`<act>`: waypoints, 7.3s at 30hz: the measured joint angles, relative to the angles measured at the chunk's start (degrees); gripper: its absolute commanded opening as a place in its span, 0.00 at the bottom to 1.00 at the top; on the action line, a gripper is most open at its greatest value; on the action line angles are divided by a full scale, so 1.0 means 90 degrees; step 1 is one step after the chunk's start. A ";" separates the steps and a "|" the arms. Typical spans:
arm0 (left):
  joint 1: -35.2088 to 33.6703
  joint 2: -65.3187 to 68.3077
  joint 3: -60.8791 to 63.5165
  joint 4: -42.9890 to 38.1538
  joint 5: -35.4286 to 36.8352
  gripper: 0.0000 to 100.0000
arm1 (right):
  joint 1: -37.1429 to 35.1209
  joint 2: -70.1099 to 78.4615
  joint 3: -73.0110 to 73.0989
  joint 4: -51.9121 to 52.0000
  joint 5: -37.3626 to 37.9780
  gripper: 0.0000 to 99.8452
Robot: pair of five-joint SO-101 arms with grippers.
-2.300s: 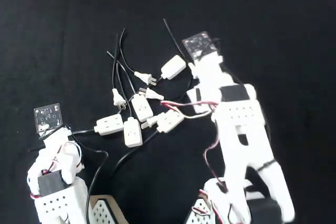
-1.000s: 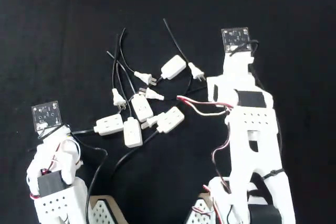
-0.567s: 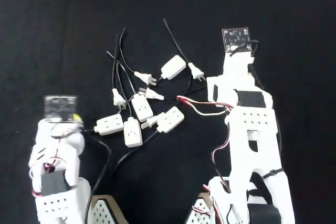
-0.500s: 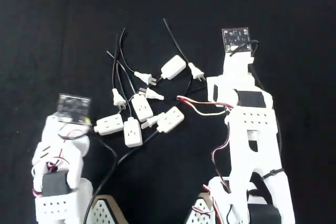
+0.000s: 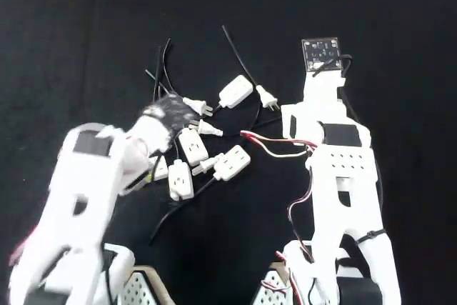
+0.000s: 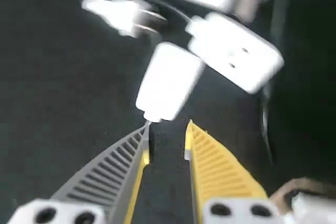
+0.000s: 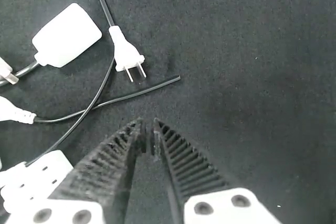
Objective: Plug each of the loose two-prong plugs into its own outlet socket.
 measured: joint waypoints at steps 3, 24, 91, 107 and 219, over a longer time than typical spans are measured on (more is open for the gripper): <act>0.0049 0.1797 -0.1133 0.0381 -0.0801 0.13 | 0.0000 0.0000 0.0000 0.0000 0.0000 0.03; -0.0098 0.4757 -0.2901 0.0508 -0.3057 0.33 | 0.0000 0.0000 0.0000 0.0000 0.0000 0.03; -0.1582 0.2217 -0.2178 0.0342 0.0645 0.19 | 0.0000 0.0000 0.0078 -0.0117 0.0186 0.04; -0.4190 -0.1856 0.3145 -0.2383 0.2149 0.19 | -0.3829 -0.0010 0.0410 -0.0137 0.0537 0.04; -0.3849 -0.7189 0.5714 -0.1201 0.1114 0.19 | -0.4210 0.5939 -0.3468 0.2198 -0.5529 0.20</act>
